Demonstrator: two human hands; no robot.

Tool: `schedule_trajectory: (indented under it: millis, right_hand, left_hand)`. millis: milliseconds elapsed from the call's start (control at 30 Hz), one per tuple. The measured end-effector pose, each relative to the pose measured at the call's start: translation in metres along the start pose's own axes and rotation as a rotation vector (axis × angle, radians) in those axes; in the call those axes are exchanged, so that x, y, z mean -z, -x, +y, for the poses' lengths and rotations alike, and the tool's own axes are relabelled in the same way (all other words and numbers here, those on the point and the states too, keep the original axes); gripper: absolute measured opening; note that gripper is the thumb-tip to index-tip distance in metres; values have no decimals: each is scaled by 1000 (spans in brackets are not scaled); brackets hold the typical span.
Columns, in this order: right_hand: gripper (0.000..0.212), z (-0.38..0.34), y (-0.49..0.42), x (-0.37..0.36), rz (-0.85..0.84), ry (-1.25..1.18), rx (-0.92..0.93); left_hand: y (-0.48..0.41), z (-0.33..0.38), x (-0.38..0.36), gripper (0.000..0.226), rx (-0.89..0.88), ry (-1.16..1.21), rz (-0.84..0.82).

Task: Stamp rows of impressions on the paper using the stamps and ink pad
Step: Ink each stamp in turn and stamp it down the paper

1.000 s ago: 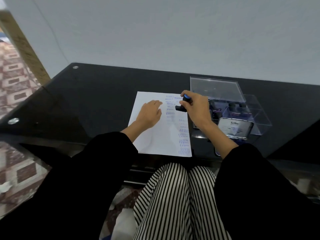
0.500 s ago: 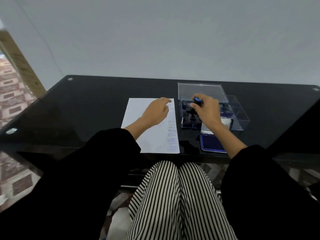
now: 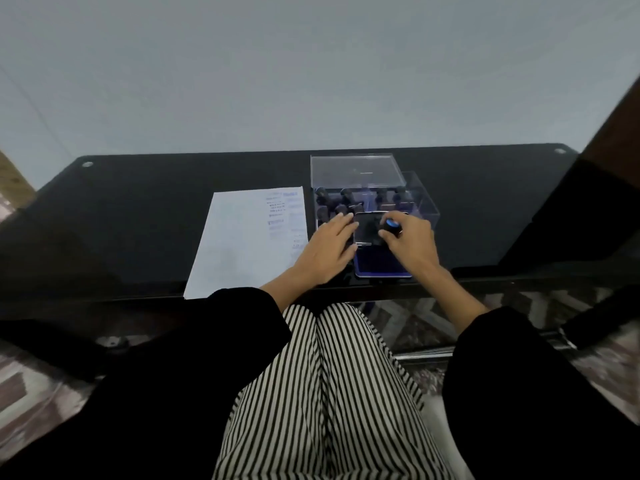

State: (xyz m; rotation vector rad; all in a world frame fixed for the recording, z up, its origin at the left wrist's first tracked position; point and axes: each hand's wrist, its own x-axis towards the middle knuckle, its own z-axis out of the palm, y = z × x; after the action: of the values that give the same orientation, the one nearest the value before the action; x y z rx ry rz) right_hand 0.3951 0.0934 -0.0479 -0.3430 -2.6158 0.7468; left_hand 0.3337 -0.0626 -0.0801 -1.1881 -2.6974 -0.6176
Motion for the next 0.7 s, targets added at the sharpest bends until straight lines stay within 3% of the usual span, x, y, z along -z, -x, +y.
schedule_trajectory:
  millis: [167, 333, 700]
  right_hand:
    - [16, 12, 7, -4, -9, 28, -3]
    - [20, 18, 16, -19, -34, 62, 22]
    - [29, 21, 25, -30, 19, 115, 79]
  left_hand:
    - [11, 10, -19, 66, 57, 25, -46]
    - [24, 12, -42, 71, 151, -30, -205]
    - [24, 12, -44, 68, 153, -90, -206]
